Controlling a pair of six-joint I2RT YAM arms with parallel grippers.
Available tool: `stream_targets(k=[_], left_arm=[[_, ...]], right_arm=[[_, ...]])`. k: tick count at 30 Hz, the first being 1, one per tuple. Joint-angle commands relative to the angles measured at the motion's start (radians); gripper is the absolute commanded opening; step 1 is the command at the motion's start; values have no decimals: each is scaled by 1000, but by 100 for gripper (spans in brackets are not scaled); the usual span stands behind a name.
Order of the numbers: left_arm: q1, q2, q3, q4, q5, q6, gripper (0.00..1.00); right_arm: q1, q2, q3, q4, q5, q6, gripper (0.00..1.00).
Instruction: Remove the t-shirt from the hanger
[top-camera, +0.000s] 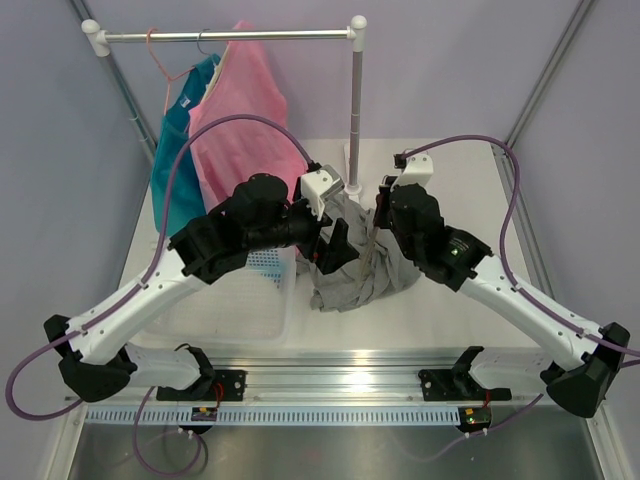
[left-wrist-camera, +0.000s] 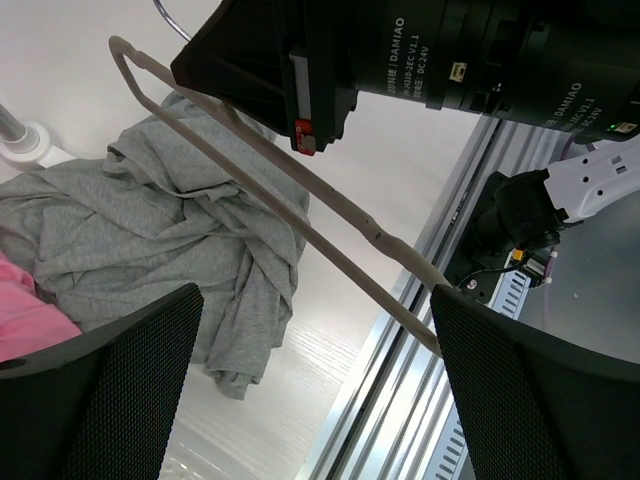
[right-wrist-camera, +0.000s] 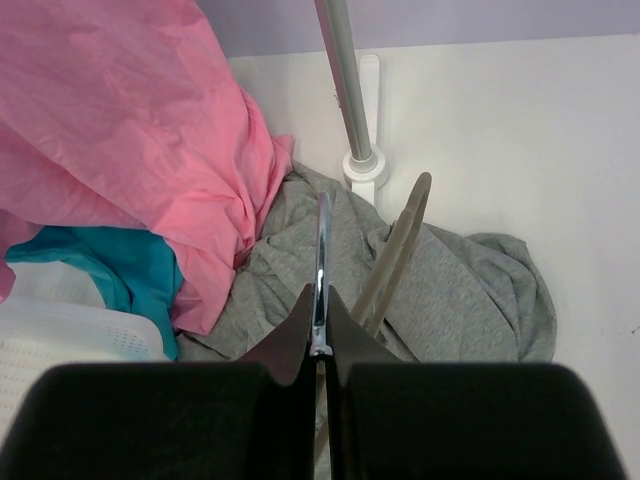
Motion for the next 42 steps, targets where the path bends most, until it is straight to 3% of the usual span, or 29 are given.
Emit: stream_targets(k=[1,17,21,29,32,33,35,39,42], left_arm=[[-15,-15,37,21,4,1,99],[-27,47,34,37,17,-22,96],[-33,59,4,34,-65,-24,91],[-42,143,40,-29,-172,-7,71],[-53,156,49,-32,-184,-1,51],[-53,157,49,-32,-215,2,38],[-55,157,55,-37,-224,1,31],[-55,159,66,-45,-227,-4,25],[-55,157,78,-46,-232,-7,31]], right_arm=[[-2,9,58,53,28,29,0],[0,56,89,36,39,45,0],[0,65,96,29,36,51,0],[0,80,115,14,18,68,0],[-2,85,113,14,10,71,0],[0,85,110,16,8,68,0],[-2,88,107,20,5,57,0],[0,92,98,29,-12,48,0],[-2,94,93,31,-22,45,0]])
